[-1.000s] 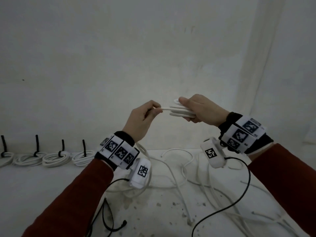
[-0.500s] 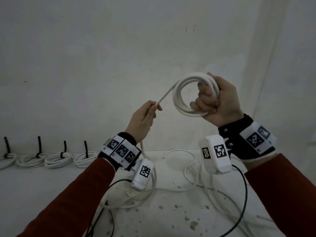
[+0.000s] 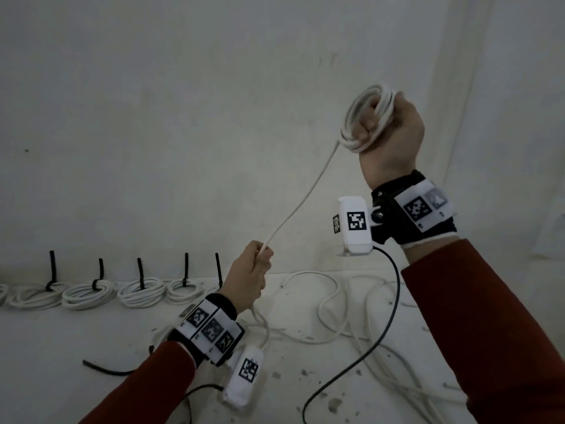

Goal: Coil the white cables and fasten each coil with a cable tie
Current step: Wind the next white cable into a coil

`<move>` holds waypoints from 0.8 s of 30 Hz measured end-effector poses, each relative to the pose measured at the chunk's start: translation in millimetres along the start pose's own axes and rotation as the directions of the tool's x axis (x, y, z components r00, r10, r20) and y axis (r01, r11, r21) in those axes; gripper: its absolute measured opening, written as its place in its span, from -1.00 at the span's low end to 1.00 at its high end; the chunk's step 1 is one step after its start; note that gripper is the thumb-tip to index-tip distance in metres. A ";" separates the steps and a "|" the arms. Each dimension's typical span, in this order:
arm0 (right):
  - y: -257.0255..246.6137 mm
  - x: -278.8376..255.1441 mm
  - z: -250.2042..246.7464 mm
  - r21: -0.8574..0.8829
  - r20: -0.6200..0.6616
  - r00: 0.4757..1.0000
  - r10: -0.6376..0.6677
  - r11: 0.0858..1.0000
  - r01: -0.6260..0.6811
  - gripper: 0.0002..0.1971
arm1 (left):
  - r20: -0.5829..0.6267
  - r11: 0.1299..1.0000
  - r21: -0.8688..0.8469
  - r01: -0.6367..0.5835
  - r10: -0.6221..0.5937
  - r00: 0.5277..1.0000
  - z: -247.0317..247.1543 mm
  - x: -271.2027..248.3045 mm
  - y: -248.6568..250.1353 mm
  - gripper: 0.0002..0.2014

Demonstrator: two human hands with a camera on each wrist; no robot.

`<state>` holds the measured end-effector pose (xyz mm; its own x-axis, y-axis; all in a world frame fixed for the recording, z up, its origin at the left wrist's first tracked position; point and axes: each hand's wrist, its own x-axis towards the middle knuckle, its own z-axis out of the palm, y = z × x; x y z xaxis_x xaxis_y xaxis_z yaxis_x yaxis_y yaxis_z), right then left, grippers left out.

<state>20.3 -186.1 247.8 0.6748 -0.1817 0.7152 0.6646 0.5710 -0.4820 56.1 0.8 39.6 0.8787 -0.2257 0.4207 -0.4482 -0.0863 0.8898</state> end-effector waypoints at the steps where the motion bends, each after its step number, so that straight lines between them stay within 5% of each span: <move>1: 3.3 1.8 -3.0 -0.029 -0.010 1.000 -0.021 0.999 0.021 -0.62 | 0.040 0.999 0.021 0.024 -0.025 0.999 -2.1 -4.9 2.6 -0.80; 5: 19.0 6.6 -20.8 -0.393 0.031 0.987 -0.159 0.906 0.158 -0.78 | 0.263 0.969 0.212 -0.128 0.070 0.962 -13.1 -26.4 20.2 -0.84; 8: 29.5 -4.2 -34.9 -0.773 0.250 0.956 -0.156 0.563 0.294 -0.79 | 0.214 0.903 0.288 -0.320 0.265 0.940 -24.7 -31.9 35.3 -0.84; 11: 33.3 -23.0 -41.8 -0.915 0.380 0.920 0.100 0.185 0.358 -0.95 | 0.082 0.853 0.306 -0.423 0.419 0.904 -40.9 -27.3 48.7 -0.82; 15: 36.5 -46.0 -40.5 -0.847 0.360 0.801 0.478 -0.191 0.496 -0.83 | 0.013 0.736 0.442 -0.512 0.566 0.824 -64.3 -12.4 64.0 -0.80; 17: 34.6 -57.0 -36.4 -0.847 0.323 0.756 0.569 -0.182 0.499 -0.79 | 0.028 0.673 0.519 -0.528 0.604 0.797 -74.7 -4.4 69.8 -0.79; 20: 32.3 -74.3 -29.6 -0.913 0.346 0.727 0.593 0.036 0.406 -0.51 | 0.042 0.610 0.577 -0.543 0.642 0.765 -87.3 8.4 75.2 -0.79; 24: 38.3 -89.9 -23.8 -0.943 0.227 0.733 0.641 0.334 0.000 -0.23 | 0.108 0.583 0.575 -0.574 0.641 0.760 -92.9 23.3 76.5 -0.77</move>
<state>-7.3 -167.0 153.0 0.8480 0.4146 0.3301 0.5241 -0.5640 -0.6382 57.5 79.1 133.9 0.3626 -0.3320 0.8708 -0.8603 -0.4786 0.1757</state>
